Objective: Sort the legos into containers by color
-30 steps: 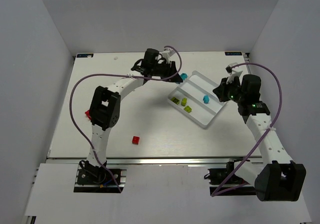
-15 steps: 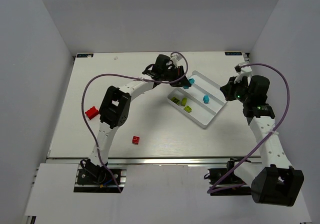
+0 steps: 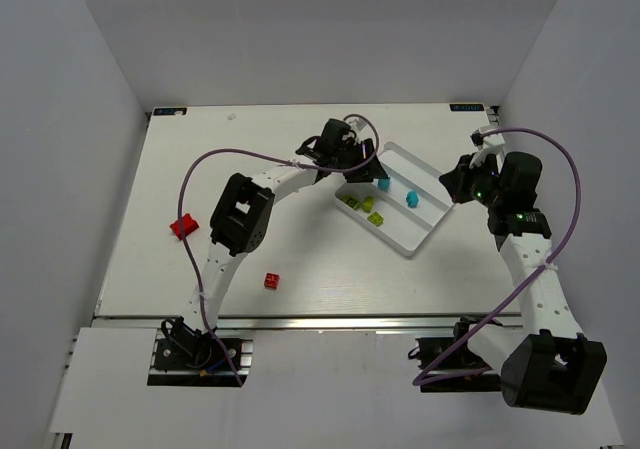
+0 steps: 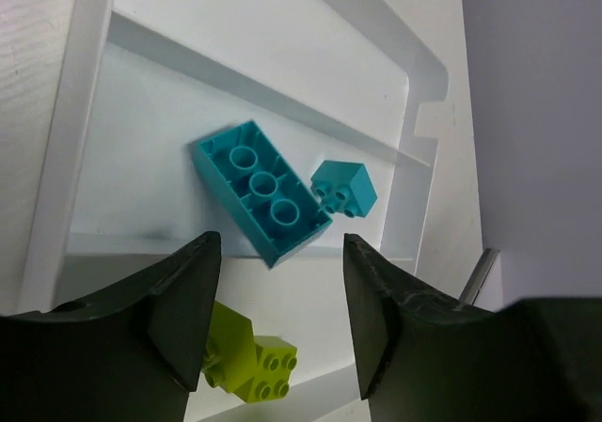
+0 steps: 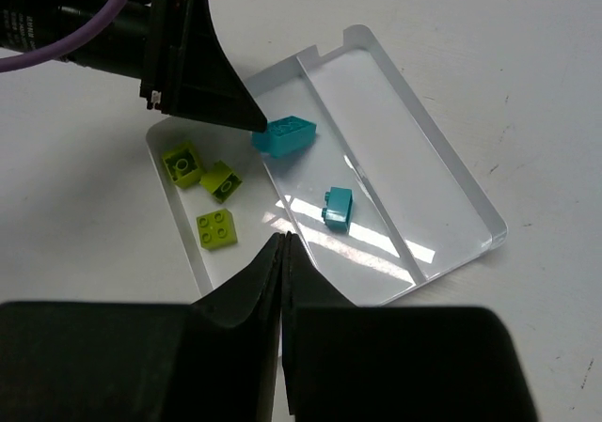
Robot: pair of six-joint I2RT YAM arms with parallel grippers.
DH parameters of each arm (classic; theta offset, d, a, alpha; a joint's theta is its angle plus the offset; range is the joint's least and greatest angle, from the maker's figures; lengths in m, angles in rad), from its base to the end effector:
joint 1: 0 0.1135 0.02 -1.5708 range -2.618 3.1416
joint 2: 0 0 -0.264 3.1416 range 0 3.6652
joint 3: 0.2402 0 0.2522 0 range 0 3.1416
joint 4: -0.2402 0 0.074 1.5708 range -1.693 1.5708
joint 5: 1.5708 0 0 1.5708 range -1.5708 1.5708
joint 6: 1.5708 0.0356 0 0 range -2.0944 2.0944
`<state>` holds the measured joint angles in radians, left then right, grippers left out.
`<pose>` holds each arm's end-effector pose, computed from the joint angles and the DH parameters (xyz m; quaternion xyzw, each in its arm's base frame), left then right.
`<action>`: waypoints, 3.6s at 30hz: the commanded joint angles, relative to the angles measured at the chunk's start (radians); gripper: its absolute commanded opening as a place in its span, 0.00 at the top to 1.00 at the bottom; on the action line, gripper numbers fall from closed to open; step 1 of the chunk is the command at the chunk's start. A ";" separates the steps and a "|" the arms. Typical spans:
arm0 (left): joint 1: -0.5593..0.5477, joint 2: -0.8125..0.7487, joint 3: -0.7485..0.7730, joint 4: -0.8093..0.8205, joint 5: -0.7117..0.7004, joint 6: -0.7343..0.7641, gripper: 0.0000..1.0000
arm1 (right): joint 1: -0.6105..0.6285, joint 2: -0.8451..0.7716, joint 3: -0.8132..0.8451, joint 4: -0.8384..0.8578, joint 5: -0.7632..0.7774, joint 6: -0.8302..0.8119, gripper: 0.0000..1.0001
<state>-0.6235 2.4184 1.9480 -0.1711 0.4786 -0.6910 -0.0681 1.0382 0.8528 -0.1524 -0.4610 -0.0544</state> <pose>0.4354 -0.3333 0.1675 0.0768 0.8716 -0.4337 0.2152 0.2382 -0.0004 0.3197 -0.1266 0.7952 0.1516 0.5732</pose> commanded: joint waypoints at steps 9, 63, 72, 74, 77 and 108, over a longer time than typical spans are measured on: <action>0.002 -0.054 0.121 0.004 -0.020 -0.024 0.34 | -0.021 -0.018 -0.015 0.033 -0.127 -0.021 0.81; 0.151 -1.946 -1.098 -0.897 -1.525 -0.237 0.04 | 1.208 1.037 0.557 -0.113 0.136 -0.328 0.18; 0.142 -1.940 -1.120 -0.806 -1.474 -0.136 0.12 | 1.211 1.007 0.526 -0.059 0.278 -0.271 0.87; 0.142 -1.912 -1.127 -0.769 -1.419 -0.093 0.31 | 1.196 0.972 0.497 -0.056 0.294 -0.272 1.00; 0.154 -1.850 -1.140 -0.703 -1.343 -0.016 0.67 | 1.134 0.869 0.454 -0.053 0.259 -0.246 1.00; 0.607 -1.154 -1.049 -0.444 -0.741 0.159 0.02 | 0.211 0.796 0.496 -0.151 0.386 -0.232 1.00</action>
<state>-0.0601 1.2747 0.8673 -0.6445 -0.3386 -0.5545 0.1497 1.8175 1.2938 -0.2981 -0.0631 -0.2752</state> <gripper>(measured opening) 0.982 0.432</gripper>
